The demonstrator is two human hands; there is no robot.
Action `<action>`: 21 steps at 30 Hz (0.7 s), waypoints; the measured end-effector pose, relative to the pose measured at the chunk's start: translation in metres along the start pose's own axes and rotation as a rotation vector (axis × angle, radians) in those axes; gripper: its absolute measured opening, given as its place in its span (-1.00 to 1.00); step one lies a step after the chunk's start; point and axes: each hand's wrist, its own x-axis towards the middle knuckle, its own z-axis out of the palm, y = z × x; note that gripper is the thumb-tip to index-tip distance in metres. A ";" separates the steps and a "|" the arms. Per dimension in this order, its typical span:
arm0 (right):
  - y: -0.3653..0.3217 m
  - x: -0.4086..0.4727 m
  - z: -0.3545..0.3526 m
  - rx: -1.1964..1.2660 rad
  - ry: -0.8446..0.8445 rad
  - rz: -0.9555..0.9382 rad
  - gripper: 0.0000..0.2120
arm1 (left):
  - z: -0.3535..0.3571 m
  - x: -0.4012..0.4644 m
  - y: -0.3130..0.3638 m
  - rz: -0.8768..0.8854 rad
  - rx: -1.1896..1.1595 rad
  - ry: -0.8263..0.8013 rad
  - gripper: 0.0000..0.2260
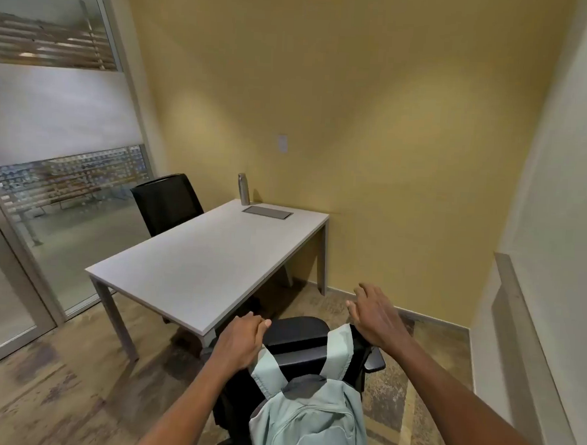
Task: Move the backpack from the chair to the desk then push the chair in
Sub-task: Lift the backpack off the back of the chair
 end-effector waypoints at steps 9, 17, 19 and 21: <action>-0.002 -0.019 0.033 0.090 -0.156 0.008 -0.62 | 0.020 -0.016 -0.012 -0.111 -0.098 -0.025 -0.44; -0.005 -0.019 0.038 0.039 -0.155 0.022 -0.58 | 0.025 -0.019 -0.012 -0.009 0.134 -0.200 -0.05; -0.011 -0.014 0.033 0.012 -0.210 0.034 -0.47 | 0.025 -0.019 -0.013 0.008 0.168 -0.268 0.02; -0.022 -0.009 0.029 -0.035 -0.297 0.062 -0.31 | 0.026 -0.019 -0.015 0.029 0.194 -0.295 0.06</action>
